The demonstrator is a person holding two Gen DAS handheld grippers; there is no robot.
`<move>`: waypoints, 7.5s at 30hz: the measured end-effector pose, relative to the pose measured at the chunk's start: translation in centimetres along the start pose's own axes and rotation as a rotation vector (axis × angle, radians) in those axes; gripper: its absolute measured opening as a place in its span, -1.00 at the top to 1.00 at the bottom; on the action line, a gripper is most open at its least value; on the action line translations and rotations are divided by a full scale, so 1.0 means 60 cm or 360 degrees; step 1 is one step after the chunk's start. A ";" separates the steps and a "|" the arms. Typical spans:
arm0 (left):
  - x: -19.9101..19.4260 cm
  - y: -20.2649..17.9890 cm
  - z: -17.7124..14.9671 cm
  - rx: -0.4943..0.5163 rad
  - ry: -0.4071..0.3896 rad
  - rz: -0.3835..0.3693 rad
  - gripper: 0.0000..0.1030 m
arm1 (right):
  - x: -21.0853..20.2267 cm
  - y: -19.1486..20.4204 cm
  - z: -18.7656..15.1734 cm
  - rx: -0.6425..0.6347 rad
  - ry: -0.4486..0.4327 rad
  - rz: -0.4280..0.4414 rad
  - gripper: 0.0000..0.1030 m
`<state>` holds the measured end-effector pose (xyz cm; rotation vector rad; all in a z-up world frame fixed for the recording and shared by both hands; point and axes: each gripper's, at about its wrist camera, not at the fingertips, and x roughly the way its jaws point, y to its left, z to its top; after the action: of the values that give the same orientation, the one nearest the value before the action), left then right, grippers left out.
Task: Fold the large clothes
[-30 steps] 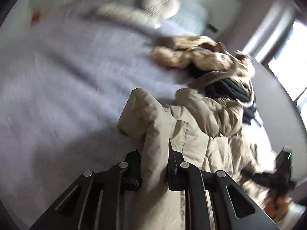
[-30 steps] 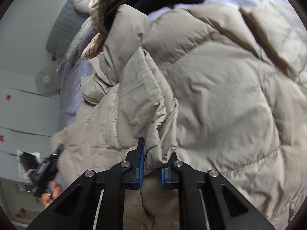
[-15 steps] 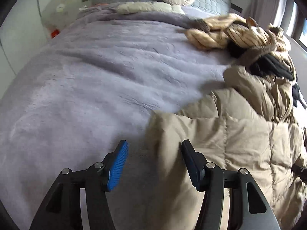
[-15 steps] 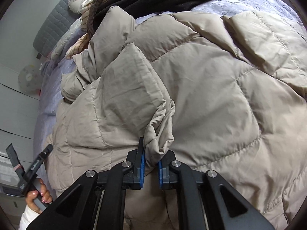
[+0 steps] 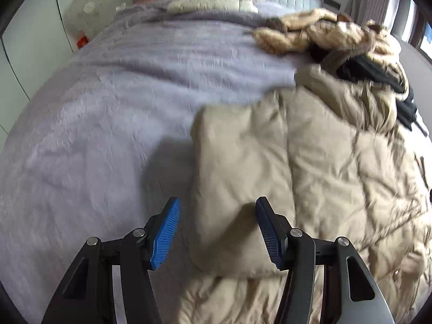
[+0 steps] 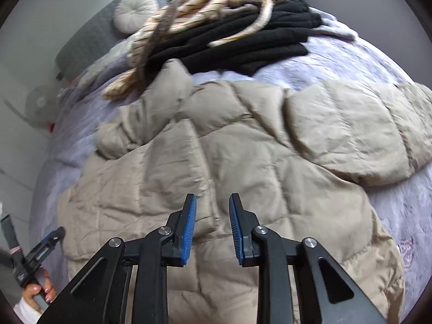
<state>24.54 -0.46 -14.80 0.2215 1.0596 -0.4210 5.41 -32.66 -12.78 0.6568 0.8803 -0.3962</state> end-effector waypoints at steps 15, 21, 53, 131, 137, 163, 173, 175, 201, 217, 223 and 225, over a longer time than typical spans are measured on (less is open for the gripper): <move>-0.032 -0.040 -0.016 -0.0021 0.0145 0.0049 -0.29 | -0.005 -0.080 -0.027 0.0203 0.0177 0.0113 0.08; -0.078 -0.128 -0.043 0.0068 0.0201 -0.0021 -0.98 | -0.057 -0.134 -0.052 0.0324 0.0167 0.0104 -0.10; -0.101 -0.428 -0.106 0.0382 0.0449 -0.0299 -0.98 | -0.215 -0.413 -0.075 0.0773 -0.0201 0.0051 -1.00; -0.102 -0.157 0.009 -0.0330 0.0001 -0.0551 -0.98 | 0.047 -0.011 0.085 0.0055 0.0126 0.0430 -0.54; -0.093 -0.141 0.011 -0.0378 0.0035 -0.0514 -0.98 | 0.070 -0.049 0.108 0.0401 0.0097 0.0478 0.18; -0.043 -0.143 0.019 -0.0265 0.0164 -0.0537 -0.98 | 0.035 -0.005 0.055 -0.0173 0.0401 0.0350 -0.39; 0.023 -0.214 0.028 -0.0166 0.0319 -0.0605 0.53 | 0.038 -0.229 0.098 0.0610 0.0253 0.0324 0.85; 0.019 -0.215 0.025 -0.0152 0.0290 -0.0593 0.53 | 0.043 -0.222 0.114 0.0494 0.0193 0.0261 0.86; -0.015 -0.208 0.089 -0.0214 0.0081 -0.0502 0.52 | 0.067 -0.311 0.181 0.0717 0.0121 0.0374 -0.28; 0.092 -0.240 0.049 -0.0045 0.0201 -0.0293 0.53 | 0.165 -0.261 0.182 0.0294 0.0151 0.0145 0.73; 0.050 -0.231 0.059 -0.0044 0.0175 -0.0259 0.52 | 0.094 -0.205 0.175 0.0049 0.0074 -0.0140 0.60; 0.022 -0.219 0.057 -0.0039 0.0138 -0.0270 0.52 | 0.056 -0.184 0.159 -0.0051 0.0008 -0.0223 0.60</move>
<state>22.06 -13.87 -14.03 0.1293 1.1727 -0.5546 6.57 -47.39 -15.07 0.5685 0.9387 -0.5051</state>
